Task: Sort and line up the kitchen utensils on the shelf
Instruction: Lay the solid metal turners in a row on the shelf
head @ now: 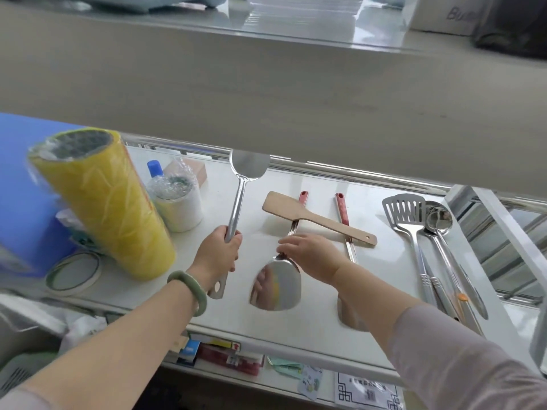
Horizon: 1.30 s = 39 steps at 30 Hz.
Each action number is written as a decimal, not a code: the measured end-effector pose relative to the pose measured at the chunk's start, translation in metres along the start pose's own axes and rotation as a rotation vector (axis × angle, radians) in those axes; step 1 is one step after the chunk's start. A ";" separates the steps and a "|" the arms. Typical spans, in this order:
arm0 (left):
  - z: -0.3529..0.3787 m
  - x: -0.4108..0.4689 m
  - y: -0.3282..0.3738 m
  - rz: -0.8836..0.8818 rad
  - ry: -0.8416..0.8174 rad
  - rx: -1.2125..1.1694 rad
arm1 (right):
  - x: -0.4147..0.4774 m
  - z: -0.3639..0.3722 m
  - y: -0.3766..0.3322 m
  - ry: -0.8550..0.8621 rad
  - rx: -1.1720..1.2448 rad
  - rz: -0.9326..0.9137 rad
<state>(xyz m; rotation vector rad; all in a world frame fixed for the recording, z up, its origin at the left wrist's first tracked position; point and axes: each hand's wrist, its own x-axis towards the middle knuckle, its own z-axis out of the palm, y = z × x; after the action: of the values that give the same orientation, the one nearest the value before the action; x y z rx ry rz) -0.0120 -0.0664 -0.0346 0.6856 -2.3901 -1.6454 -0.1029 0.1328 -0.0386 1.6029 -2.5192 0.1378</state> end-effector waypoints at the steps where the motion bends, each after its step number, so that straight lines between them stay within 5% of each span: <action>1: -0.001 0.002 -0.001 -0.001 0.008 -0.013 | 0.001 -0.005 -0.004 0.121 0.039 -0.020; 4: -0.005 0.007 -0.004 -0.003 0.020 -0.003 | 0.011 -0.025 -0.011 0.359 0.123 -0.029; 10: 0.007 0.011 0.003 -0.054 0.001 -0.234 | 0.044 -0.067 -0.019 0.519 0.290 0.127; 17: 0.023 0.002 0.013 -0.036 -0.085 -0.360 | 0.071 -0.099 -0.010 0.507 0.608 0.530; 20: 0.028 -0.002 0.015 -0.043 -0.137 -0.345 | 0.077 -0.106 0.003 0.511 0.925 0.745; 29: 0.045 -0.042 0.028 -0.251 -0.488 -0.690 | 0.049 -0.062 0.017 0.443 1.497 1.198; 35: 0.057 -0.055 0.032 -0.236 -0.569 -0.589 | 0.029 -0.042 0.011 0.417 1.604 1.272; 39: 0.063 -0.059 0.026 -0.224 -0.530 -0.531 | 0.013 -0.038 0.021 0.219 1.209 1.256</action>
<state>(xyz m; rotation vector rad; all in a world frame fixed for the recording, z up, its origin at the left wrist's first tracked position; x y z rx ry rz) 0.0089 0.0211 -0.0275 0.4696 -2.0363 -2.6936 -0.1245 0.1361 0.0012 -0.3032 -2.8444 2.0209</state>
